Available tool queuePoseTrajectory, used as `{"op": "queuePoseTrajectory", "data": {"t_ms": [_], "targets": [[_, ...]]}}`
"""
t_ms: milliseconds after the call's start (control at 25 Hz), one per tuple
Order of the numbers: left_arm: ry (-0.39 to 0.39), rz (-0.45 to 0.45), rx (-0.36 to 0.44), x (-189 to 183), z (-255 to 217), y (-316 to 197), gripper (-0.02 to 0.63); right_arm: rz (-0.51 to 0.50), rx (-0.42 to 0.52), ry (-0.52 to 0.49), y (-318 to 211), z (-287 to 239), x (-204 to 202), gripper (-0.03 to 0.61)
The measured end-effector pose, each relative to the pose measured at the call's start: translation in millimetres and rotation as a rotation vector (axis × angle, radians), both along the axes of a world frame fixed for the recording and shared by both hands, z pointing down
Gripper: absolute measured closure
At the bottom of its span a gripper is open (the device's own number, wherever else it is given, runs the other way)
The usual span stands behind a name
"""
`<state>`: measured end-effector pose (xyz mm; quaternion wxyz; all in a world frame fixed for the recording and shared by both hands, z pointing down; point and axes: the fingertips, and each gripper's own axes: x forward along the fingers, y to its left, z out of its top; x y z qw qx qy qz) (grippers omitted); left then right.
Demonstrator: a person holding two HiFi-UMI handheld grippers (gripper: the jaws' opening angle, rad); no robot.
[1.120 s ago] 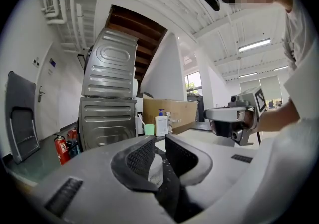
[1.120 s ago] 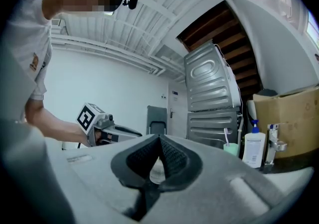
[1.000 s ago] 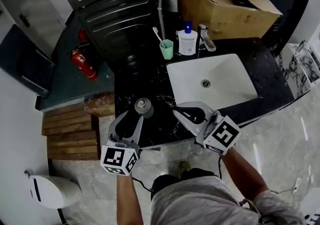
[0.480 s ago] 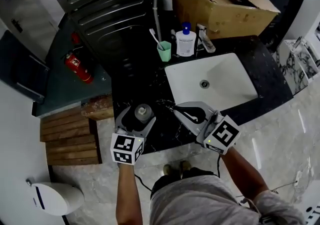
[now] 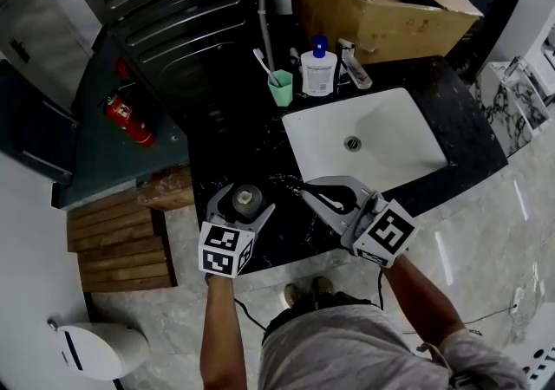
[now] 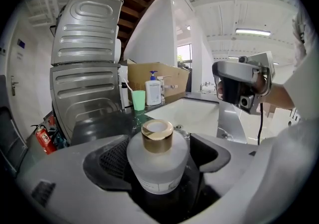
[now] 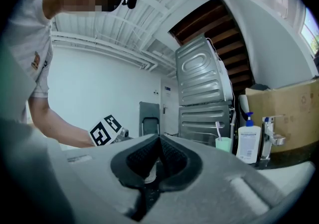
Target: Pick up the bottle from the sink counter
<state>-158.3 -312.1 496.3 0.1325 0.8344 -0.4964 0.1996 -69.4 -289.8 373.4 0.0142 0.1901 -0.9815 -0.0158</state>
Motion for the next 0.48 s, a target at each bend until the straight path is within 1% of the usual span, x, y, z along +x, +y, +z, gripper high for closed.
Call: {"op": "queuePoseTrajectory", "data": {"t_ms": [200, 480], "targets": [[-0.014, 0.018, -0.042, 2, 11, -3, 0.238, 0.016, -0.007, 0.001, -3, 3, 3, 0.578], [-0.015, 0.041, -0.075, 7, 19, -8, 0.238, 0.039, -0.014, 0.000, -8, 6, 11, 0.578]]}}
